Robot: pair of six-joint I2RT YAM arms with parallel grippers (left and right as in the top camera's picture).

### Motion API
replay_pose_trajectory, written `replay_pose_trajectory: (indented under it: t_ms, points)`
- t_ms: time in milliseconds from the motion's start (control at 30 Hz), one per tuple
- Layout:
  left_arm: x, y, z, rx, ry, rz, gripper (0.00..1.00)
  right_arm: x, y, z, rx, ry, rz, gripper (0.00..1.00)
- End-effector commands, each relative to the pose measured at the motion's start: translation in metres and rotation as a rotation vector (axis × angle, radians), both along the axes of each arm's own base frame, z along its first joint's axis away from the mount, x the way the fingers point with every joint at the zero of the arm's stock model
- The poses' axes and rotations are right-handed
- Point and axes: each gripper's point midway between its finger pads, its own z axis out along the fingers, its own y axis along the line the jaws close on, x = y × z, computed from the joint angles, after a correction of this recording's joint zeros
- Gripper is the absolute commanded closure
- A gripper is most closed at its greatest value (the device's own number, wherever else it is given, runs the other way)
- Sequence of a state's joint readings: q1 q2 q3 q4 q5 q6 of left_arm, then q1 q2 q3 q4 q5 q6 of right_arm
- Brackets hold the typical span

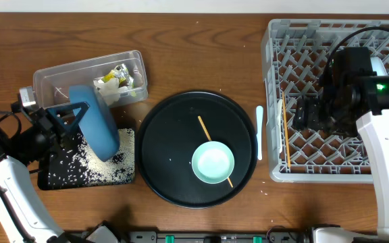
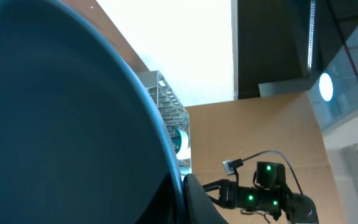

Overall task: Sort waste into correct bins and load items into the dishwasher rack
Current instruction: 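Hold the teal bowl inverted over the small tray and shake out rice, then set the teal bowl upright on the round black tray and release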

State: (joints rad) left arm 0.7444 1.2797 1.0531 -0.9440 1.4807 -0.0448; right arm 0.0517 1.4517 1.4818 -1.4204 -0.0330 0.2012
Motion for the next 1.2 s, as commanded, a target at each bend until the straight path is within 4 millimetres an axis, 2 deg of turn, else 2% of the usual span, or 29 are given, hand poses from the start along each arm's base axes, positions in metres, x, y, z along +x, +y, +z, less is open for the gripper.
replay_pose_trajectory:
  t_ms: [0,33,67,100,300,467,600,767,933,1167]
  points:
    - [-0.001,0.002,-0.011,0.038,0.058,0.022,0.94,-0.001,-0.003,0.003,-0.006,-0.012,-0.008,0.12]
    - [-0.002,-0.001,-0.003,0.022,0.008,0.001,0.94,-0.001,-0.003,0.003,-0.006,-0.013,-0.008,0.12]
    - [-0.006,-0.010,0.016,0.000,-0.122,-0.045,0.94,-0.001,-0.003,0.003,-0.006,-0.012,-0.008,0.12]
    - [-0.007,-0.014,0.018,0.017,-0.142,-0.059,0.94,-0.001,-0.003,0.003,-0.006,-0.012,-0.008,0.12]
    - [-0.007,-0.017,0.010,0.076,-0.109,-0.060,0.94,-0.001,-0.003,0.003,-0.005,-0.014,-0.009,0.13]
    - [-0.005,-0.035,0.011,0.101,-0.120,-0.128,0.94,0.000,-0.003,0.003,-0.005,-0.016,-0.012,0.12]
    - [0.000,-0.058,-0.005,0.213,-0.062,-0.204,0.94,0.000,-0.003,0.003,-0.004,-0.016,-0.016,0.12]
    - [0.015,-0.087,-0.033,0.405,0.019,-0.268,0.94,0.000,-0.002,0.003,0.004,-0.015,-0.018,0.12]
    - [0.028,-0.129,-0.048,0.579,-0.003,-0.339,0.94,0.000,-0.001,0.003,0.004,-0.015,-0.016,0.12]
    - [0.026,-0.184,-0.077,0.779,-0.006,-0.438,0.94,0.001,-0.001,0.004,0.004,-0.018,-0.016,0.11]
